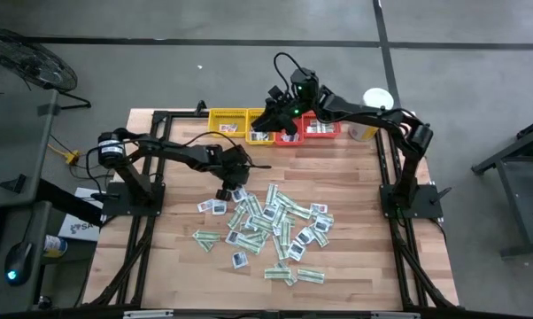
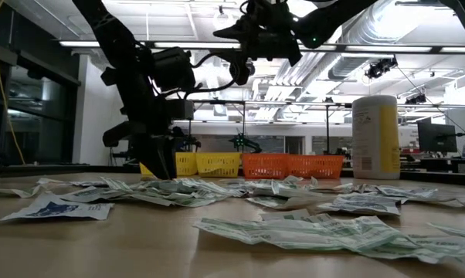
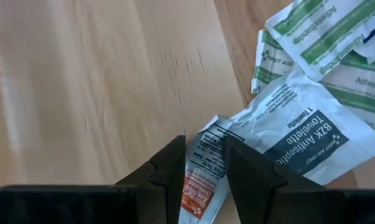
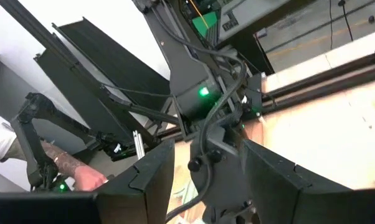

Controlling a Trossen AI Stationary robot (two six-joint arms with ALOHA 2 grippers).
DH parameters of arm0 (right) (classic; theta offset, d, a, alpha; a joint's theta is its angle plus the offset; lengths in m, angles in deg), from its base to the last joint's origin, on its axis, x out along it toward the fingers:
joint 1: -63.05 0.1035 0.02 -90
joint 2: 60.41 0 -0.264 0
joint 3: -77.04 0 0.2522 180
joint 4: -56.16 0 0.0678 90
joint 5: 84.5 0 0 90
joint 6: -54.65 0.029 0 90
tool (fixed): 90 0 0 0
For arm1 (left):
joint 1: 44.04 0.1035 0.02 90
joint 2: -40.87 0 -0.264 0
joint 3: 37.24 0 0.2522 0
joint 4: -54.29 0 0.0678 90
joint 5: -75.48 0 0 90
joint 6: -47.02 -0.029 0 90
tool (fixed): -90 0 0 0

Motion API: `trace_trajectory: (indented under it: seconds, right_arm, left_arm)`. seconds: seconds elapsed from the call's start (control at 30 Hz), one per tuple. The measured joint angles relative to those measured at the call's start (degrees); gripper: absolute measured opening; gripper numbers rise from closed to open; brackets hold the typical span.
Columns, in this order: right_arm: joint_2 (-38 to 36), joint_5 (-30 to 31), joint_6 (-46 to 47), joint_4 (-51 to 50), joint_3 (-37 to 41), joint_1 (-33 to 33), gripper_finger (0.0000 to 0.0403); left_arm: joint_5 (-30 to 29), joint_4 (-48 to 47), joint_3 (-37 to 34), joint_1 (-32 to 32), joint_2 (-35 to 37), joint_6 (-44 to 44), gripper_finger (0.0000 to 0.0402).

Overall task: Pick & Place First Aid Supplies
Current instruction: Put the orange packet into the left yellow bin

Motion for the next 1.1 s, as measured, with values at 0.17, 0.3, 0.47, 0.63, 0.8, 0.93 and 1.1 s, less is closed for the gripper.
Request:
trace_trajectory:
  seconds: [0.17,0.3,0.47,0.63,0.8,0.93,1.1]
  right_arm:
    - [0.0,2.0,-5.0,-10.3,0.0,-0.5,0.0177]
    - [0.0,6.7,-10.7,-21.0,0.0,-0.6,0.0177]
    - [0.0,12.9,-16.5,-31.5,0.0,0.1,0.0177]
    - [0.0,20.5,-23.8,-39.9,0.0,2.3,0.0177]
    - [0.0,31.4,-28.5,-43.4,0.0,5.5,0.0177]
    - [0.0,39.3,-30.1,-43.4,0.0,8.0,0.0177]
    - [0.0,41.3,-29.0,-35.0,5.5,9.3,0.0177]
  left_arm:
    - [0.3,-2.0,0.0,1.1,-0.4,1.5,0.0073]
    - [0.8,-3.6,0.0,2.4,-0.4,3.8,0.0021]
    - [0.8,-4.1,-0.1,3.3,0.1,9.4,0.0008]
    - [-2.5,-5.9,0.1,3.3,2.9,13.9,0.0003]
    - [-12.4,-10.2,2.2,3.5,6.8,18.5,0.0001]
    - [-15.5,-10.6,3.5,5.3,10.5,21.3,0.0001]
    - [-16.6,-9.1,5.5,11.5,14.0,24.6,0.0000]
